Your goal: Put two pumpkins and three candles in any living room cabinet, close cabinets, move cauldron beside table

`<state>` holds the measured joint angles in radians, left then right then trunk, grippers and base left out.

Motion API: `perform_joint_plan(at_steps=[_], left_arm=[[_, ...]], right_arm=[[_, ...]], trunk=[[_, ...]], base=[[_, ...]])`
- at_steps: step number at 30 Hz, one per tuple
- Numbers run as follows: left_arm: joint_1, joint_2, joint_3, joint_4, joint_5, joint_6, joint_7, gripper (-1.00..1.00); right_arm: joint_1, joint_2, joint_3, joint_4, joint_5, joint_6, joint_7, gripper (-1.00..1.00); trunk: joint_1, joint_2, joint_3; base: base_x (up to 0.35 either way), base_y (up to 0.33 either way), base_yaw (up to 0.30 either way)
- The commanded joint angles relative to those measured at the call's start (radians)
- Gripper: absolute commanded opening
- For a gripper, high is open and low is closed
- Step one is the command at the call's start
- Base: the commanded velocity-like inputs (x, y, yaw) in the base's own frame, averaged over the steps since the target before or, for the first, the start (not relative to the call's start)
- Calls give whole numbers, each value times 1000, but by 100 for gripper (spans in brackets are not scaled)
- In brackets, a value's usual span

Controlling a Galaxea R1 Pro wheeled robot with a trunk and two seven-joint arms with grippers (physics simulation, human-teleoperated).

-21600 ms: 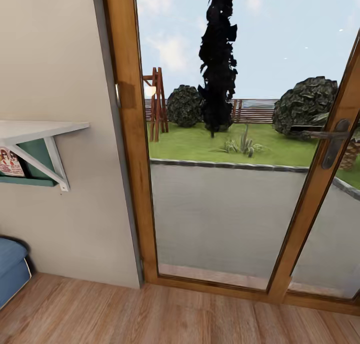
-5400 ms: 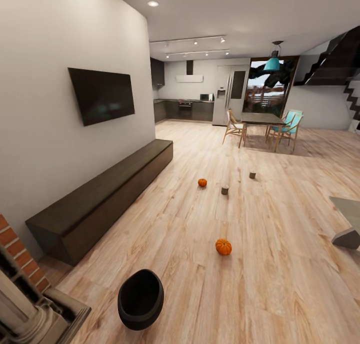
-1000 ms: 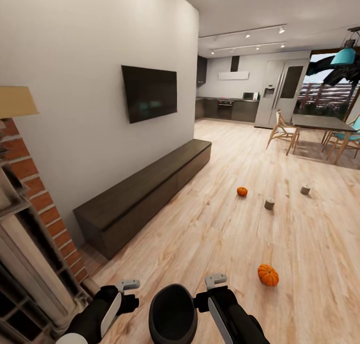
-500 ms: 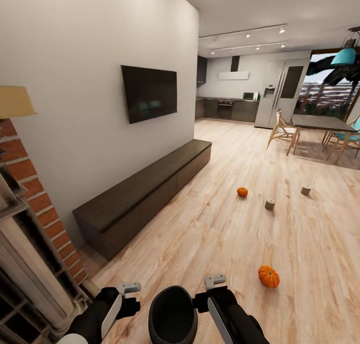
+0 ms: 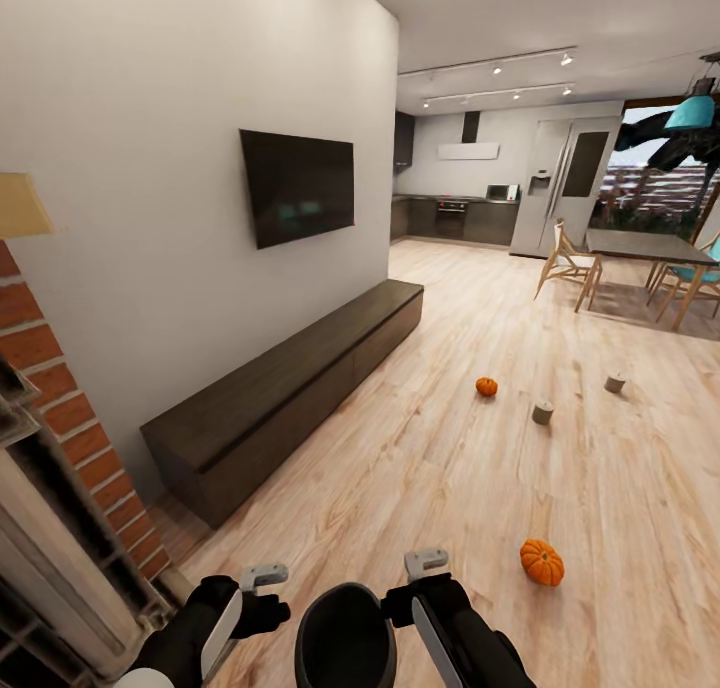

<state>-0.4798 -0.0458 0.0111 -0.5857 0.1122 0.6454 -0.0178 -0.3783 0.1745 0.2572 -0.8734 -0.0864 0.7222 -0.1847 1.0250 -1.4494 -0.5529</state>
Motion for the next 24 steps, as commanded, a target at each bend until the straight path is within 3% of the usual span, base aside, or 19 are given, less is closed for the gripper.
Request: perform_joint_plan(at_steps=[1,13,18,24], left_arm=[[0,0,1,-1,7,6,0,100],[0,-2,0,1,6,10,2,100],[0,-5,-26,25,6,14,0,100],[-1,-8,-48,34,6,16,5,100]], right_arm=[[-1,0,2,-1,-9,3,-9,100],[-1,0,2,0,-10,3,-8,100],[-1,0,3,4,-13,3,-5,100],[-1,0,30,5,-70,3,-2,100]], trunk=[[0,-1,-1],[0,-1,-1],[0,-1,-1],[0,-1,-1]], base=[[13,0,0],[38,43,0],[4,5,0],[0,0,0]])
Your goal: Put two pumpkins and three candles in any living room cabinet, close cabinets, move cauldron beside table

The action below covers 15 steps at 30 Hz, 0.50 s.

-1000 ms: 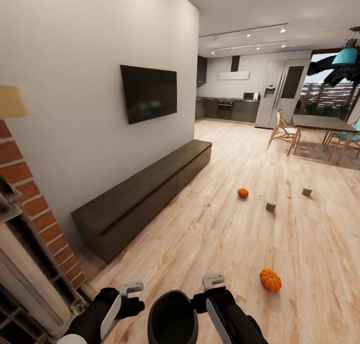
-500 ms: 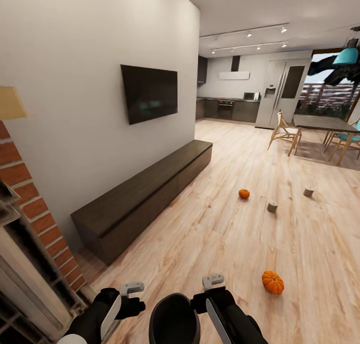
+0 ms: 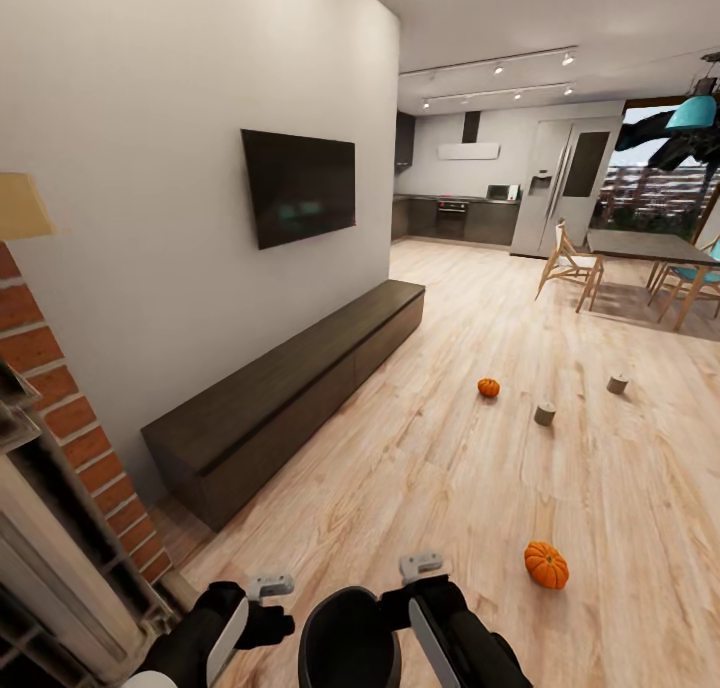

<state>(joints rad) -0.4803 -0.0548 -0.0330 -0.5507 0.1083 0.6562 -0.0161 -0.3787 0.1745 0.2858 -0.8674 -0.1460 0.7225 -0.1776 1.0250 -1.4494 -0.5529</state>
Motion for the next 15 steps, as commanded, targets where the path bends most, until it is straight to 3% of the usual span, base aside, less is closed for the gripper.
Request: perform_joint_plan(at_steps=[1,15], left_arm=[[0,0,-4,-1,10,5,4,100],[0,-1,-12,0,10,5,4,100]], right_arm=[[-1,0,7,-1,-14,3,-9,100],[0,0,25,-1,-30,3,-13,100]], trunk=[[0,-1,-1],[8,-15,-7]], base=[[0,0,0],[0,0,0]])
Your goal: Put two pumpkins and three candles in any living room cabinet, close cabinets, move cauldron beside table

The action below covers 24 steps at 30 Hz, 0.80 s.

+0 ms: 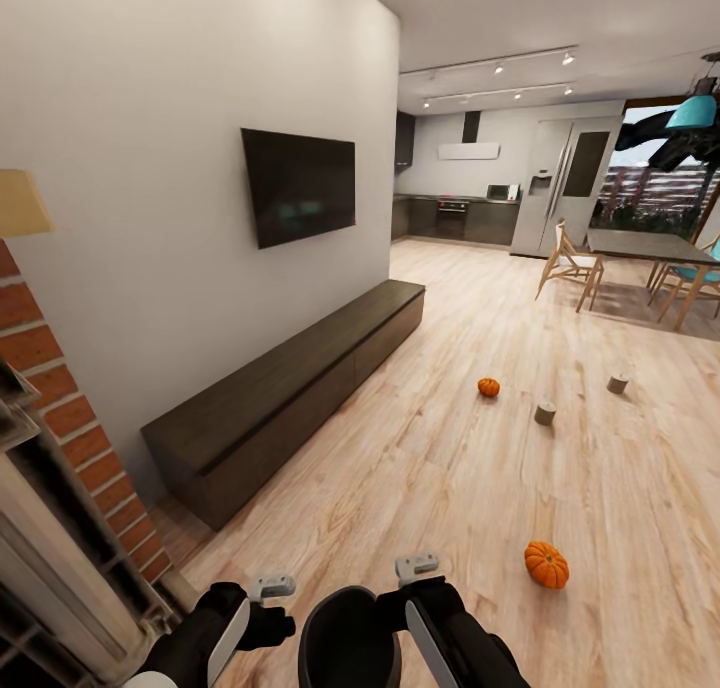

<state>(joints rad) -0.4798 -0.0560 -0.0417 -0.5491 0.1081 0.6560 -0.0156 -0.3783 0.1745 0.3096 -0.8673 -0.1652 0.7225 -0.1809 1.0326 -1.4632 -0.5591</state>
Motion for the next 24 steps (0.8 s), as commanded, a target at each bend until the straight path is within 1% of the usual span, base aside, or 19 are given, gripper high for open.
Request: perform_joint_plan(at_steps=[1,8,14,24], left_arm=[[0,1,-4,-1,10,5,3,100],[0,1,-5,-2,10,-6,0,100],[0,1,-20,-2,11,-14,0,100],[1,1,-26,-2,12,-51,-3,100]], right_arm=[[-1,0,2,-1,-10,3,-9,100],[-1,0,2,-1,-10,3,-9,100],[-1,0,2,-1,-10,3,-9,100],[-1,0,3,-1,-11,3,-9,100]], trunk=[[4,-8,-4],[31,-57,-26],[54,-99,-45],[92,-169,-76]], base=[[0,0,0],[0,0,0],[0,0,0],[0,0,0]])
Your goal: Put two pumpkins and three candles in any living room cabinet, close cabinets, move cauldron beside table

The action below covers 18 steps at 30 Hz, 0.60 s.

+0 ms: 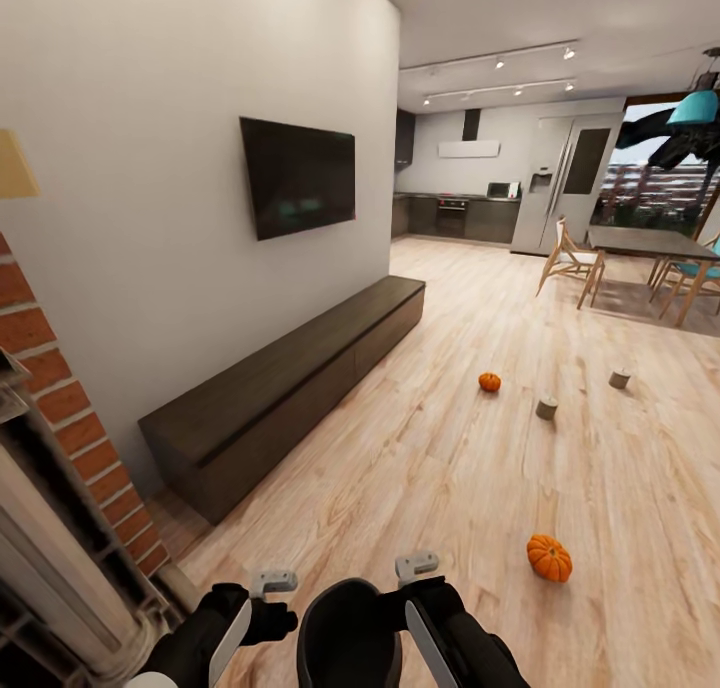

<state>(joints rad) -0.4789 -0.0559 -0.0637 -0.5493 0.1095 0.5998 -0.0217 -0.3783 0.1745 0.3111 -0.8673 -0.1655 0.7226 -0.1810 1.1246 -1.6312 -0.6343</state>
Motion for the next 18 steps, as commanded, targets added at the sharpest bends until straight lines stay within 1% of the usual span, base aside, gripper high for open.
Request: perform_joint_plan(at_steps=[1,16,18], left_arm=[[0,1,-4,-1,10,4,3,100],[0,1,-4,-1,10,-3,2,100],[0,1,-8,-1,10,-3,2,100]], right_arm=[[-1,0,2,-1,-10,3,-9,100],[-1,0,2,-1,-11,3,-9,100],[-1,0,2,-1,-11,3,-9,100]], trunk=[[4,-8,-4],[61,-113,-51],[69,-127,-57]], base=[[0,0,0],[0,0,0],[0,0,0]])
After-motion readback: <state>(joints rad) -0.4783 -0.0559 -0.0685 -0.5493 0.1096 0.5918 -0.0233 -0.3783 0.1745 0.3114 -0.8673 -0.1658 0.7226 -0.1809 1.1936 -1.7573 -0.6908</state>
